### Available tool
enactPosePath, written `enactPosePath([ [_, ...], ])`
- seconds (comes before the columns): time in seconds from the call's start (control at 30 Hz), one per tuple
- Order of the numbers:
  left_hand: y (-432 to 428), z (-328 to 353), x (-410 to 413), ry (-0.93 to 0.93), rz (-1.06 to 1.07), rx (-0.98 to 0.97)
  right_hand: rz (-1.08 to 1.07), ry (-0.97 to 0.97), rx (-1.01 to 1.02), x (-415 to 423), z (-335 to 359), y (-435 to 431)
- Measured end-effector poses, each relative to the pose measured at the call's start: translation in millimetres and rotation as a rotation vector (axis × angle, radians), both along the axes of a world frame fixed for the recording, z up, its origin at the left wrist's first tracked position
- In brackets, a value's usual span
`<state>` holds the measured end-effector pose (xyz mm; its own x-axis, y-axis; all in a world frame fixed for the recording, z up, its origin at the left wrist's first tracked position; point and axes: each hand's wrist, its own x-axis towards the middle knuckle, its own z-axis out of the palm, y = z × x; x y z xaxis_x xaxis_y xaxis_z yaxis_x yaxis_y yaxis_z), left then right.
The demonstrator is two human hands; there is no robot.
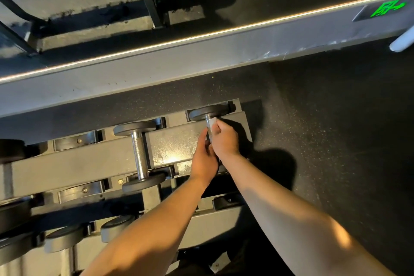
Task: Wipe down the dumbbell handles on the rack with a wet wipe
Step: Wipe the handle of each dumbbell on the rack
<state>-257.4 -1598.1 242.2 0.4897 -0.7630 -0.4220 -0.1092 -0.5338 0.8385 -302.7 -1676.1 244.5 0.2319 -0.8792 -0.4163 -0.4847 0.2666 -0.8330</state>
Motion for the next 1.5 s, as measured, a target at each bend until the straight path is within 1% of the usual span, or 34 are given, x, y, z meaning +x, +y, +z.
enactPosePath([
  [0.17, 0.4, 4.8, -1.4, -0.011, -0.012, -0.032, 0.025, 0.092, -0.045, -11.7, -4.3, 3.3],
  [0.27, 1.2, 4.3, -0.3, -0.021, -0.004, -0.008, 0.003, 0.113, -0.092, -3.6, -0.3, -4.3],
  [0.37, 3.9, 10.1, 0.0, 0.059, -0.065, -0.029, -0.024, 0.111, -0.106, 12.2, 2.0, -14.7],
  [0.43, 4.4, 15.2, -1.7, 0.094, -0.100, -0.057, 0.006, 0.149, -0.086, 13.7, -0.5, -17.8],
  [0.53, 2.1, 15.2, -2.6, 0.108, -0.069, -0.051, 0.108, 0.246, -0.076, -2.7, -4.5, -11.4],
  [0.67, 3.0, 14.4, -1.2, 0.034, -0.069, 0.023, 0.142, 0.355, -0.072, -19.6, -17.5, 7.0],
  [0.73, 4.3, 17.6, -1.1, -0.009, -0.073, 0.047, 0.139, 0.357, -0.055, -19.7, -17.7, 8.3],
  [0.8, 3.3, 25.4, -2.2, -0.031, -0.105, 0.039, 0.125, 0.317, -0.064, -14.6, -12.8, 1.1],
  [0.87, 3.4, 31.9, -3.8, -0.025, -0.168, 0.063, 0.099, 0.278, -0.121, -4.9, -9.4, -8.0],
  [0.97, 4.2, 28.9, -2.1, -0.009, -0.171, 0.048, 0.109, 0.264, -0.147, 6.9, -9.3, -15.3],
  [1.07, 4.2, 24.4, -1.1, -0.060, -0.134, 0.059, 0.156, 0.291, -0.110, 0.5, -11.4, -11.3],
  [1.13, 3.3, 26.0, -3.4, -0.043, -0.135, 0.072, 0.195, 0.324, -0.083, -11.4, -14.5, -4.2],
  [1.23, 3.8, 22.3, -4.4, -0.060, -0.039, 0.021, 0.232, 0.340, -0.018, -28.6, -18.8, 8.6],
  [1.3, 5.5, 17.5, -2.9, -0.025, -0.008, 0.033, 0.261, 0.365, 0.050, -36.8, -20.2, 13.9],
  [1.4, 11.6, 14.7, -3.3, 0.113, 0.003, 0.064, 0.307, 0.477, 0.110, -43.2, -21.8, 15.3],
  [1.5, 13.2, 13.2, -4.4, 0.150, 0.027, 0.084, 0.313, 0.569, 0.168, -42.4, -23.1, 13.2],
])
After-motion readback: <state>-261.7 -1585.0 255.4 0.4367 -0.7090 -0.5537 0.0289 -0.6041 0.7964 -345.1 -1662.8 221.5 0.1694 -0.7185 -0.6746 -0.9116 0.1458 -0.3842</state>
